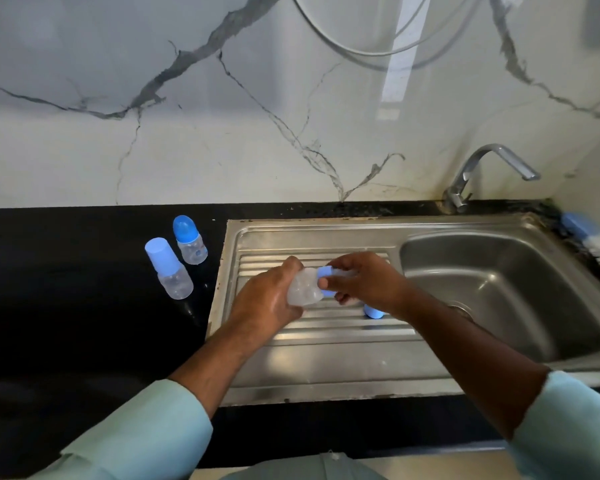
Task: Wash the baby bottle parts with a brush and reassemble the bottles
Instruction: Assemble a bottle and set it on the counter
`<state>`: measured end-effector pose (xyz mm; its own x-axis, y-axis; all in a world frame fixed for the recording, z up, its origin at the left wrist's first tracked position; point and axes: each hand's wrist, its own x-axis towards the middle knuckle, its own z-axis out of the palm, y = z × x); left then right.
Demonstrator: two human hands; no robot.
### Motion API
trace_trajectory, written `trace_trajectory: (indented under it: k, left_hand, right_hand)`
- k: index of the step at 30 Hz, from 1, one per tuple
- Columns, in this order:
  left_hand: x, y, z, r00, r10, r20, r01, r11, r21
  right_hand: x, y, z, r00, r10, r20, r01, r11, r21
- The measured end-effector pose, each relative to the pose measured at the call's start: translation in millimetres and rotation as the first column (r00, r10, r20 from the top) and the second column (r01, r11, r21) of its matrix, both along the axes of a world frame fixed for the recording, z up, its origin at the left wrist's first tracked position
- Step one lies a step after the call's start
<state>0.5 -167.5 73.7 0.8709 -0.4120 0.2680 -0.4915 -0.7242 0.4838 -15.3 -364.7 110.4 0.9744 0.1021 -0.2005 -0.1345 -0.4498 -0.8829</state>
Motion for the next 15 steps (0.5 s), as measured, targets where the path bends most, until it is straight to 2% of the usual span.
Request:
trace_trajectory:
  k: [2,4,6,7,9,11,12,13,15]
  left_hand:
    - [0.8,-10.9,-5.2,0.99,-0.018,0.139,0.011,0.999,0.045]
    - [0.8,-24.0,-13.2,0.954,-0.029,0.299,-0.007,0.993,0.117]
    - [-0.6,-30.1,-20.6,0.95,-0.047,0.308,0.004,0.99,0.138]
    - [-0.8,-33.4,-23.4,0.966,-0.04,0.255,0.008,0.992,0.125]
    - [1.4,-38.2,-25.3,1.0,-0.008,0.015,0.008,0.999,0.031]
    - [8.9,-41.6,-25.3,0.967,-0.038,-0.252,0.019,0.997,-0.078]
    - [11.9,-43.5,-26.6,0.954,-0.05,-0.294,0.025,0.996,-0.086]
    - [12.7,-46.3,-28.5,0.96,-0.046,-0.275,0.03,0.998,-0.062]
    - [10.4,-54.2,-36.8,0.996,0.016,-0.082,-0.015,1.0,0.02]
  right_hand:
    - [-1.4,-0.3,-6.9,0.989,-0.114,-0.095,0.127,0.981,0.147]
    - [-0.5,-7.6,-7.2,0.923,-0.191,-0.335,0.294,0.91,0.293]
    - [2.8,-17.0,-3.0,0.889,-0.16,-0.429,0.288,0.923,0.253]
    - [5.5,-23.8,-2.8,0.912,-0.138,-0.386,0.222,0.958,0.183]
    - [9.4,-37.8,-6.2,0.988,-0.071,-0.14,0.066,0.997,-0.042]
    - [10.0,-49.1,-12.3,0.987,0.106,0.124,-0.066,0.955,-0.288]
    - [10.9,-52.0,-17.4,0.965,0.182,0.191,-0.103,0.927,-0.362]
    - [11.4,-52.4,-22.0,0.955,0.203,0.218,-0.105,0.914,-0.392]
    - [14.3,-50.2,-28.7,0.982,0.096,0.163,-0.045,0.955,-0.292]
